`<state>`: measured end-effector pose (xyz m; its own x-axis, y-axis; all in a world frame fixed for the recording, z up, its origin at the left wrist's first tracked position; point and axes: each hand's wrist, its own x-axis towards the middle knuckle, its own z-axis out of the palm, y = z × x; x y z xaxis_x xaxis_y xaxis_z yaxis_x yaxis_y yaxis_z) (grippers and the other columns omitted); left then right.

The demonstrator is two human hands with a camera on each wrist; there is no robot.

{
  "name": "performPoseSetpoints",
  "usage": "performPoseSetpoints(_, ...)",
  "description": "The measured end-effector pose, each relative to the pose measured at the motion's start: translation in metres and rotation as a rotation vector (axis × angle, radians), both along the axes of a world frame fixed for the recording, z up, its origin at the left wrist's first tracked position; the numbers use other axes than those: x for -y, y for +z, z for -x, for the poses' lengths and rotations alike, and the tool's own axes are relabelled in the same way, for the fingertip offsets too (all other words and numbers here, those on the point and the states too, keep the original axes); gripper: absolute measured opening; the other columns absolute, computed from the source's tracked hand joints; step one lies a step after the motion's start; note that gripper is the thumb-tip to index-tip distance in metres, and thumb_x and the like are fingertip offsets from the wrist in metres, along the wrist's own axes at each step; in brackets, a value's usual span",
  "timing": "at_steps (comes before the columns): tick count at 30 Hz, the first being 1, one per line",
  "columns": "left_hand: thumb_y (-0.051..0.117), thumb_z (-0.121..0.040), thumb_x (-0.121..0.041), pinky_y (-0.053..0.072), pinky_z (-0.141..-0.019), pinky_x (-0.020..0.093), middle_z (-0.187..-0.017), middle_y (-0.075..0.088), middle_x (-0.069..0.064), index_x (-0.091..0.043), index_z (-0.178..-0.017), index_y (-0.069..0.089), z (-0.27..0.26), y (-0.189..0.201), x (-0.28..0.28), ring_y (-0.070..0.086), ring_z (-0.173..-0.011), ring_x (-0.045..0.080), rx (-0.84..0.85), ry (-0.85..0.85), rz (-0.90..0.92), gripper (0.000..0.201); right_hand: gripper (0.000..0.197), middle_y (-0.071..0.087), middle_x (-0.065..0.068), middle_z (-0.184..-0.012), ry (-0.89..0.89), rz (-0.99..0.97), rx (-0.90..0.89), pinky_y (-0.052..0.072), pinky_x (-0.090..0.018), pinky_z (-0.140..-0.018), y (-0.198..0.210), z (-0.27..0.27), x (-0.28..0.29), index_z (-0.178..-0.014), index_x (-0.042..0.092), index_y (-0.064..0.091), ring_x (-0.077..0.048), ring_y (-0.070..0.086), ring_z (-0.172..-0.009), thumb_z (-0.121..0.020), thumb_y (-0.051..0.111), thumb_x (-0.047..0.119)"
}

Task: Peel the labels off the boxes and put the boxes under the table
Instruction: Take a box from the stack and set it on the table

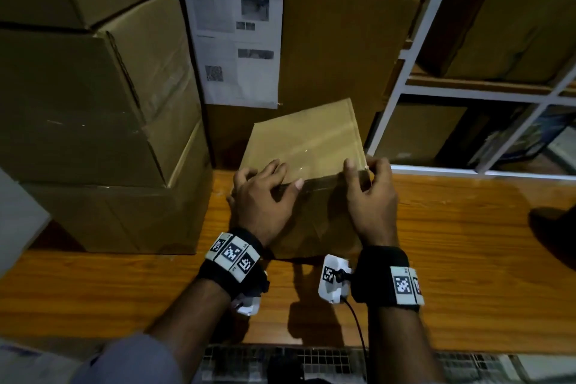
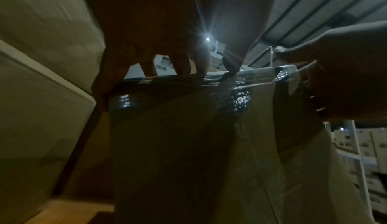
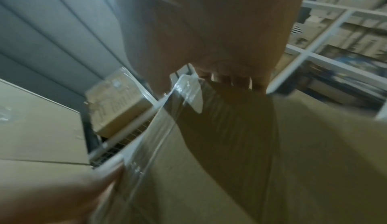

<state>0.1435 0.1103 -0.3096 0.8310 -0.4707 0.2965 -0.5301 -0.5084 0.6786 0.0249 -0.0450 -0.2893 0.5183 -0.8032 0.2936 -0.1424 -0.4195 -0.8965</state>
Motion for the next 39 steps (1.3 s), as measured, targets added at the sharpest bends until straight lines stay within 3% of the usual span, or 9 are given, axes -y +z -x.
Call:
performPoseSetpoints(4, 0.045, -0.092, -0.075, 0.035, -0.116, 0.054, -0.159, 0.044, -0.016, -0.031, -0.150, 0.053, -0.002, 0.002, -0.001, 0.036, -0.138, 0.026, -0.131, -0.064, 0.006, 0.074, 0.045, 0.061, 0.008, -0.116, 0.038, 0.125, 0.008, 0.053, -0.053, -0.096, 0.011, -0.004, 0.005, -0.120, 0.036, 0.054, -0.015, 0.058, -0.112, -0.104, 0.032, 0.071)
performPoseSetpoints(11, 0.043, -0.104, -0.058, 0.035, -0.115, 0.033, -0.157, 0.048, 0.001, -0.020, -0.152, 0.050, -0.007, 0.024, 0.002, 0.041, -0.146, 0.023, -0.218, -0.166, 0.109, 0.061, 0.032, 0.057, 0.015, -0.142, 0.136, 0.152, 0.068, 0.044, -0.050, -0.115, 0.005, -0.008, 0.011, -0.136, 0.031, 0.064, -0.001, 0.046, -0.135, -0.109, 0.047, 0.035)
performPoseSetpoints(15, 0.041, -0.096, -0.071, 0.039, -0.119, 0.045, -0.161, 0.043, 0.001, -0.024, -0.157, 0.042, -0.004, 0.052, 0.011, 0.041, -0.146, 0.021, -0.306, -0.199, 0.150, 0.077, 0.038, 0.052, 0.013, -0.152, 0.247, 0.123, 0.009, 0.033, -0.039, -0.121, 0.010, -0.011, 0.006, -0.142, 0.035, 0.063, 0.015, 0.034, -0.135, -0.109, 0.051, 0.020)
performPoseSetpoints(19, 0.051, -0.094, -0.071, 0.049, -0.102, 0.034, -0.153, 0.050, 0.000, -0.028, -0.156, 0.042, -0.001, 0.062, 0.018, 0.051, -0.135, 0.021, -0.287, -0.136, 0.156, 0.077, 0.046, 0.035, 0.005, -0.163, 0.150, 0.171, -0.194, 0.019, -0.056, -0.124, 0.012, -0.014, 0.008, -0.149, 0.042, 0.053, -0.020, 0.015, -0.155, -0.104, 0.055, 0.049)
performPoseSetpoints(22, 0.054, -0.100, -0.058, 0.044, -0.074, 0.016, -0.132, 0.060, -0.001, -0.024, -0.144, 0.052, -0.005, 0.058, 0.017, 0.058, -0.113, 0.013, -0.245, -0.079, 0.201, 0.055, 0.090, 0.017, 0.000, -0.173, 0.200, 0.082, -0.336, 0.015, -0.059, -0.127, 0.007, -0.020, 0.016, -0.165, 0.031, 0.026, -0.025, 0.007, -0.159, -0.090, 0.042, 0.080)
performPoseSetpoints(24, 0.053, -0.100, -0.060, 0.053, -0.076, 0.026, -0.122, 0.062, -0.001, -0.026, -0.133, 0.055, -0.011, 0.053, 0.016, 0.062, -0.107, 0.016, -0.226, -0.076, 0.212, 0.048, 0.101, 0.014, -0.001, -0.174, 0.229, 0.101, -0.396, 0.014, -0.057, -0.128, 0.002, -0.027, 0.021, -0.167, 0.027, 0.020, -0.024, 0.010, -0.160, -0.085, 0.031, 0.087)
performPoseSetpoints(26, 0.048, -0.091, -0.069, 0.060, -0.080, 0.038, -0.119, 0.060, 0.000, -0.028, -0.127, 0.054, -0.019, 0.050, 0.014, 0.063, -0.103, 0.018, -0.231, -0.075, 0.208, 0.055, 0.103, 0.020, -0.001, -0.173, 0.236, 0.162, -0.422, 0.019, -0.057, -0.126, 0.001, -0.033, 0.025, -0.166, 0.027, 0.022, -0.025, 0.018, -0.158, -0.084, 0.026, 0.090)
performPoseSetpoints(31, 0.050, -0.103, -0.048, 0.045, -0.060, 0.023, -0.101, 0.065, 0.001, -0.026, -0.124, 0.054, -0.037, 0.047, 0.000, 0.063, -0.082, 0.013, -0.302, -0.051, 0.229, 0.031, 0.098, 0.020, 0.005, -0.173, 0.217, 0.266, -0.538, 0.017, -0.058, -0.123, -0.002, -0.039, 0.031, -0.165, 0.030, 0.022, -0.027, 0.016, -0.156, -0.088, 0.018, 0.090)
performPoseSetpoints(39, 0.043, -0.107, -0.037, 0.039, -0.057, 0.030, -0.083, 0.061, 0.001, -0.029, -0.116, 0.055, -0.059, 0.045, -0.018, 0.055, -0.068, 0.017, -0.336, 0.012, 0.202, 0.017, 0.097, 0.024, 0.000, -0.172, 0.205, 0.416, -0.606, 0.017, -0.055, -0.125, -0.003, -0.056, 0.016, -0.165, 0.020, 0.024, -0.031, 0.019, -0.157, -0.094, 0.016, 0.086)
